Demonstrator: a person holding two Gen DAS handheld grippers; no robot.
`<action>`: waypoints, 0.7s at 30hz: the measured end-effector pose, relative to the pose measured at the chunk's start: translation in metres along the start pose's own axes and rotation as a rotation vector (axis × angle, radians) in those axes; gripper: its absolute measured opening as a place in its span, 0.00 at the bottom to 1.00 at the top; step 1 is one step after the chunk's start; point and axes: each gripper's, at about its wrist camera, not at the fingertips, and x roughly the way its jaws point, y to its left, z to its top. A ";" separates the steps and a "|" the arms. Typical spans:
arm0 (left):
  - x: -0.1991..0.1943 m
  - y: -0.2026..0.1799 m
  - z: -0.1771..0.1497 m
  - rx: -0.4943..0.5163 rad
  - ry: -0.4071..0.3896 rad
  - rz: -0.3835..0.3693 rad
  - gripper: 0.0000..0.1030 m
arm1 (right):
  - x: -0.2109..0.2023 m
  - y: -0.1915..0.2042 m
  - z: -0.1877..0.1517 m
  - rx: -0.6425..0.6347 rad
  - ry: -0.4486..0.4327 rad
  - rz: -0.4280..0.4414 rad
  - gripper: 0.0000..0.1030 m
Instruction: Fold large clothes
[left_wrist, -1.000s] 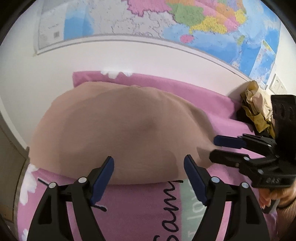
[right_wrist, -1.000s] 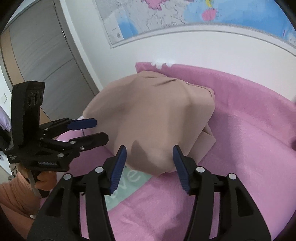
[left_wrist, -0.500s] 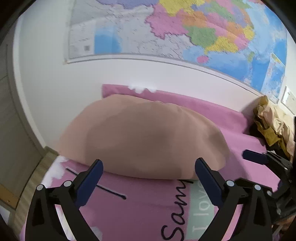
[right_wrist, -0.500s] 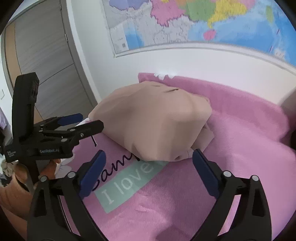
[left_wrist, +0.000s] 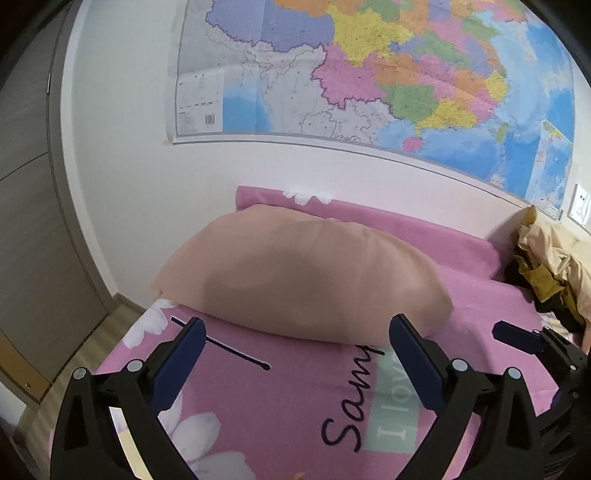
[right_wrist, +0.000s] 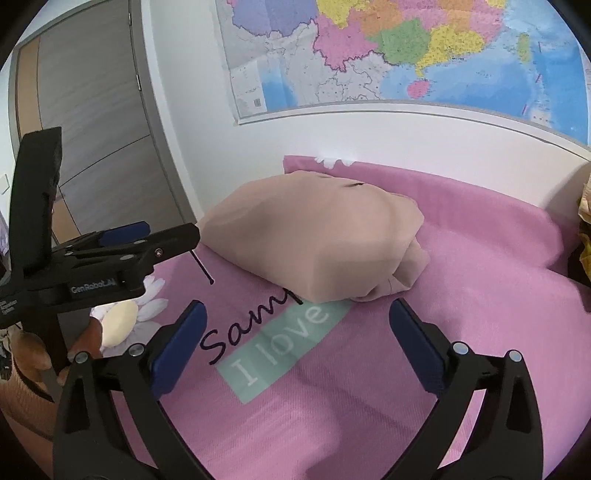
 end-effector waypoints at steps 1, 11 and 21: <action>-0.003 -0.001 -0.001 0.005 -0.001 0.015 0.93 | -0.003 0.002 -0.002 -0.003 -0.012 0.001 0.95; -0.014 -0.008 -0.009 0.009 0.000 0.032 0.93 | -0.016 0.002 -0.011 0.066 -0.008 0.042 0.95; -0.024 -0.018 -0.011 0.034 -0.024 0.061 0.93 | -0.024 0.000 -0.016 0.072 -0.029 0.047 0.95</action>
